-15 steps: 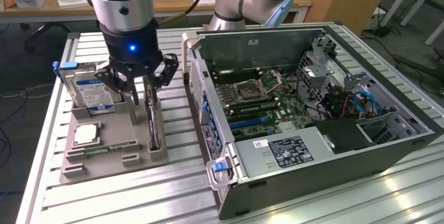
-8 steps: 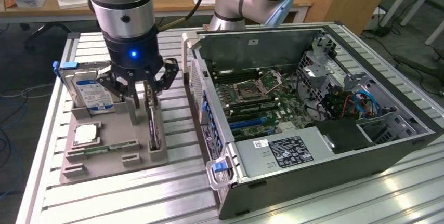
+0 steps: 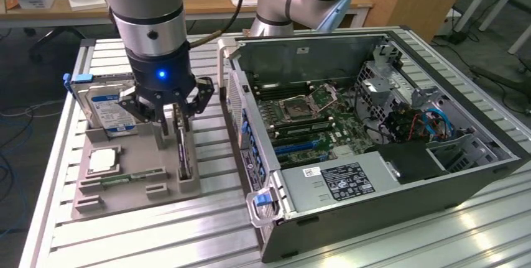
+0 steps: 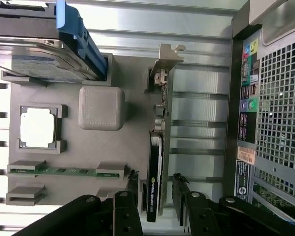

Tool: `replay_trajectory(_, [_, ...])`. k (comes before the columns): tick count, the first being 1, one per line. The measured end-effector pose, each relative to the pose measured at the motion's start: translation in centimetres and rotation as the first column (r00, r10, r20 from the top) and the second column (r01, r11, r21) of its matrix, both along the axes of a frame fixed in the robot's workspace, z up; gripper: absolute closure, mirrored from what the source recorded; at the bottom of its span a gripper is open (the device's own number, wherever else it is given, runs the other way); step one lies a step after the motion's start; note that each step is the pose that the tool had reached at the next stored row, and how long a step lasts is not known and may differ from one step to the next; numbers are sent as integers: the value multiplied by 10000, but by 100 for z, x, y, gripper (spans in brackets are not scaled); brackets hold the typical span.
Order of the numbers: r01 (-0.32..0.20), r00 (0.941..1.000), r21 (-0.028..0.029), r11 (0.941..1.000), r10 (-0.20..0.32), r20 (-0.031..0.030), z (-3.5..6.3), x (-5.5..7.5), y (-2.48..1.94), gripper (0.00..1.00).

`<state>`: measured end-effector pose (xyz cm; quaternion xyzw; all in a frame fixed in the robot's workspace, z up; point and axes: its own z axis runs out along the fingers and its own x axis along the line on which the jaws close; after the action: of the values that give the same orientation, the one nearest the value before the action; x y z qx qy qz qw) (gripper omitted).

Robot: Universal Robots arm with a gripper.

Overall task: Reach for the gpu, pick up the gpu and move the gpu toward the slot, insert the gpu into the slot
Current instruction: 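Pick up the gpu and move the gpu toward the slot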

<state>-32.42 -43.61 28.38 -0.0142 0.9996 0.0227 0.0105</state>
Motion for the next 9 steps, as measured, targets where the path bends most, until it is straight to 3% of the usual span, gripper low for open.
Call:
replay_trajectory(8, [14, 10000, -2, 10000, -14, 0, -80, -1, -1, 58])
replay_trajectory(9, [14, 10000, -1, 10000, -14, 0, -90, 0, -1, 51])
